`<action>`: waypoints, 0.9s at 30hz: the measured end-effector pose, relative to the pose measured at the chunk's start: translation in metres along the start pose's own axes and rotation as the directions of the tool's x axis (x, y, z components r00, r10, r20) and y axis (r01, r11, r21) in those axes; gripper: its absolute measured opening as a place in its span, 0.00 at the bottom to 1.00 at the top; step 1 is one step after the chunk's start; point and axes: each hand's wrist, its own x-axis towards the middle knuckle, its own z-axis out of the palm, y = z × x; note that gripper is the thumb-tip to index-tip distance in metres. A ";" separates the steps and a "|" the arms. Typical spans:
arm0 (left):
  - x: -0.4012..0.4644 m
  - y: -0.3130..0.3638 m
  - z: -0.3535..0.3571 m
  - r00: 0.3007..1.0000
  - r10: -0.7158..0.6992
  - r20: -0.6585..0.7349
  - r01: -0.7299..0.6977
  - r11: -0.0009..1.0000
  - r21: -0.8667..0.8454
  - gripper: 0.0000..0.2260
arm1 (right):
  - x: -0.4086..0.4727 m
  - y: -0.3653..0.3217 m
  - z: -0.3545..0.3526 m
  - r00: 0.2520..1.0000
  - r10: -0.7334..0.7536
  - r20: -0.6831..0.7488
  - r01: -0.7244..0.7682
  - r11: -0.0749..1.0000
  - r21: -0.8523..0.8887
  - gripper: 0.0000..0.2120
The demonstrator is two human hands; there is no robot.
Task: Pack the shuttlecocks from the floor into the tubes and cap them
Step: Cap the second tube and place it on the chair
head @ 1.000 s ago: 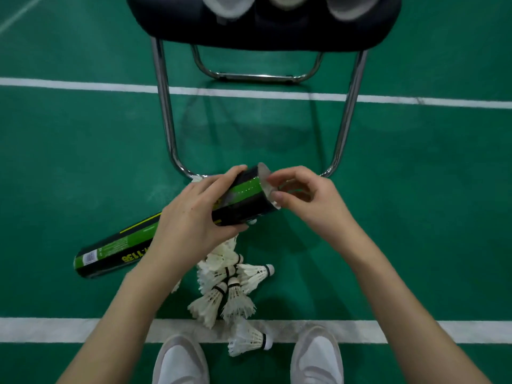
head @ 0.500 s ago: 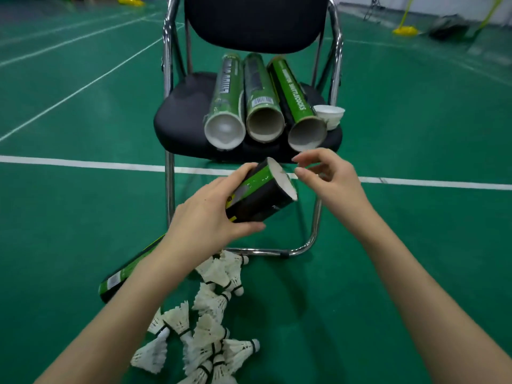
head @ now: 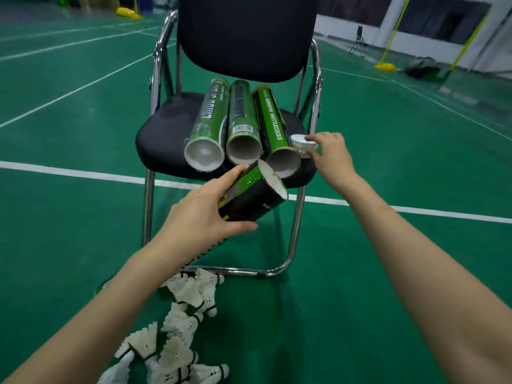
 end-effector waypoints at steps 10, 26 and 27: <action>-0.006 -0.008 0.010 0.999 -0.034 0.019 0.035 0.999 -0.027 0.39 | 0.016 -0.007 0.008 0.999 0.025 -0.048 -0.030 0.992 -0.123 0.08; -0.015 -0.012 0.008 0.993 -0.106 -0.053 0.096 0.980 -0.174 0.39 | -0.051 -0.065 -0.047 0.980 -0.097 -0.172 0.159 0.903 0.399 0.03; -0.015 -0.012 0.008 0.992 -0.114 -0.059 0.100 0.974 -0.201 0.39 | -0.063 -0.076 -0.050 0.982 -0.129 -0.141 0.178 0.884 0.432 0.03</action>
